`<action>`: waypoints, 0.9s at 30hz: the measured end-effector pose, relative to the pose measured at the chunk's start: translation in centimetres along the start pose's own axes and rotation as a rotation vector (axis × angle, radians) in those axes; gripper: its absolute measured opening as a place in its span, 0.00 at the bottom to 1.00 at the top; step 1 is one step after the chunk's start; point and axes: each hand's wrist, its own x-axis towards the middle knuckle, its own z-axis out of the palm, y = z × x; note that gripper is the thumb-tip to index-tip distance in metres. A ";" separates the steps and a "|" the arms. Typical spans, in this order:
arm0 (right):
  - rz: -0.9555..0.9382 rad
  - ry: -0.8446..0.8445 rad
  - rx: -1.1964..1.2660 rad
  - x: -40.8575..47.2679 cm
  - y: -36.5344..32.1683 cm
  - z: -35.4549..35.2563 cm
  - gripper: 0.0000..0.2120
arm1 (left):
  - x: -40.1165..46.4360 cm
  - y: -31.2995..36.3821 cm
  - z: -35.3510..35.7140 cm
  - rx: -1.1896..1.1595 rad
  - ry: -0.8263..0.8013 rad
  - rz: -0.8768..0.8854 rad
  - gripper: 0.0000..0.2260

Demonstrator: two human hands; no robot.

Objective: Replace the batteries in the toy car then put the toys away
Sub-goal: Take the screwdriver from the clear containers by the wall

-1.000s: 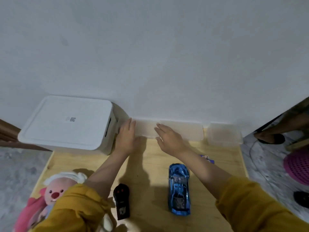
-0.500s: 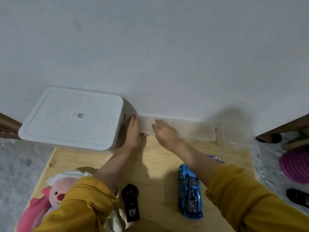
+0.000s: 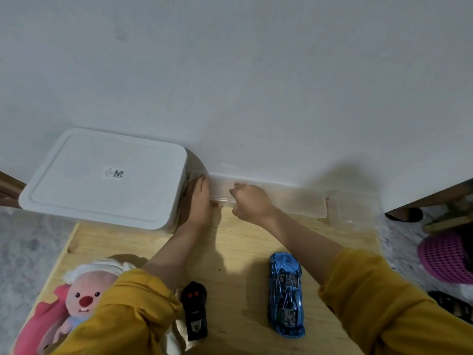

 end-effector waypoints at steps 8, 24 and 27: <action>-0.001 0.068 0.201 -0.8 1.2 -1.6 0.19 | 0.2 0.1 -1.4 -0.050 -0.074 0.066 0.45; 0.114 0.597 0.265 -1.1 2.2 -2.3 0.13 | -0.7 1.2 -2.8 -0.023 0.058 0.197 0.43; 0.180 0.637 0.350 -1.0 2.1 -2.2 0.11 | -0.5 1.3 -2.6 -0.024 0.048 0.196 0.47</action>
